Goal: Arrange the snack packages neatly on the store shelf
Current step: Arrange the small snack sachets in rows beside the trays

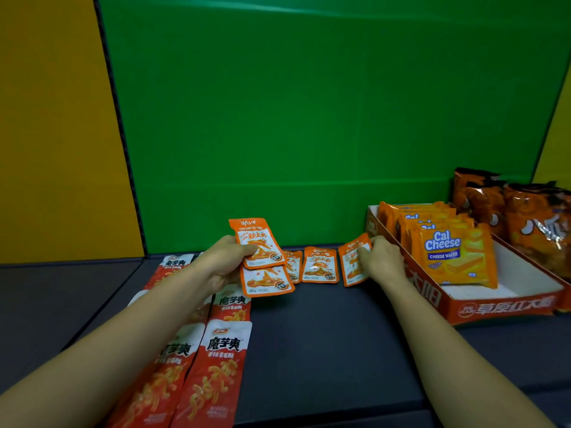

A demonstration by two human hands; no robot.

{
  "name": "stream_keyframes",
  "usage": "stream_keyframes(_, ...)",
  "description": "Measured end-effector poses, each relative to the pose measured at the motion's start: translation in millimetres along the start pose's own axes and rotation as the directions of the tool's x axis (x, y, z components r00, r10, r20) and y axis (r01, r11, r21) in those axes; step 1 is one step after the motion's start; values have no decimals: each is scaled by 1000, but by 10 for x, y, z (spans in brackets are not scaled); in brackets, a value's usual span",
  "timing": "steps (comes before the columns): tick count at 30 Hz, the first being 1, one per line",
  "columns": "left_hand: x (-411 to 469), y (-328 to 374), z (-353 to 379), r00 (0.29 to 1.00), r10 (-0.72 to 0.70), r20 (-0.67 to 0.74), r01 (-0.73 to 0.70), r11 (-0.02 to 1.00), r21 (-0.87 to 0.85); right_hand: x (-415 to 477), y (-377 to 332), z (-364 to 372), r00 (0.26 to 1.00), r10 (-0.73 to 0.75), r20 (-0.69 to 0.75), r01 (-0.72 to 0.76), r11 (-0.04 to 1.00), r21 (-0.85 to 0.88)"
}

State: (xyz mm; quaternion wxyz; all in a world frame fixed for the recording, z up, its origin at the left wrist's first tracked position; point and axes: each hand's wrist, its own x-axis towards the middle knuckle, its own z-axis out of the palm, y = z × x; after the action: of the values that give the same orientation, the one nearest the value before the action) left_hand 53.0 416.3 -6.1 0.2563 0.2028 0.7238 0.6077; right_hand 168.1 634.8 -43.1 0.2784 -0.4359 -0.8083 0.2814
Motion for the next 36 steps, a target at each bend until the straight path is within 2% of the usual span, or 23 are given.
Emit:
stream_keyframes(8, -70, -38, 9, 996, -32, 78, 35, 999, -32, -18, 36, 95, 999, 35, 0, -34, 965, -260)
stream_keyframes(17, -152, -74, 18, 994, -49, 100, 49, 999, 5, -141, -68, 0, 996, -90, -26, 66, 871, -487)
stream_keyframes(20, -191, -73, 28, 994, -43, 101, 40, 999, 35, -235, -152, -71, 981, -191, -41, 143, 844, -517)
stream_keyframes(21, -192, -74, 31, 993, -42, 109, 37, 998, 41, -269, -184, -78, 972, -233, -20, 195, 853, -485)
stream_keyframes(23, -184, -83, 56, 991, -38, 129, 34, 999, 40, -363, -259, -73, 958, -279, 71, 288, 907, -306)
stream_keyframes(25, -183, -91, 106, 990, -25, 141, 21, 999, 28, -457, -336, -22, 939, -284, 195, 307, 946, -100)
stream_keyframes(27, -192, -107, 181, 987, -9, 159, 7, 1000, 13, -546, -378, 69, 903, -328, 279, 338, 941, 13)
stream_keyframes(30, -212, -129, 286, 984, 5, 176, -2, 1000, -20, -601, -361, 150, 875, -380, 301, 350, 925, 151)
stream_keyframes(33, -157, -135, 275, 994, -16, 109, 17, 1000, -6, -528, -262, 47, 903, -346, 257, 276, 922, 271)
stream_keyframes(36, -100, -128, 196, 997, -49, 56, 45, 997, 60, -431, -46, -63, 918, -304, 253, 227, 929, 292)
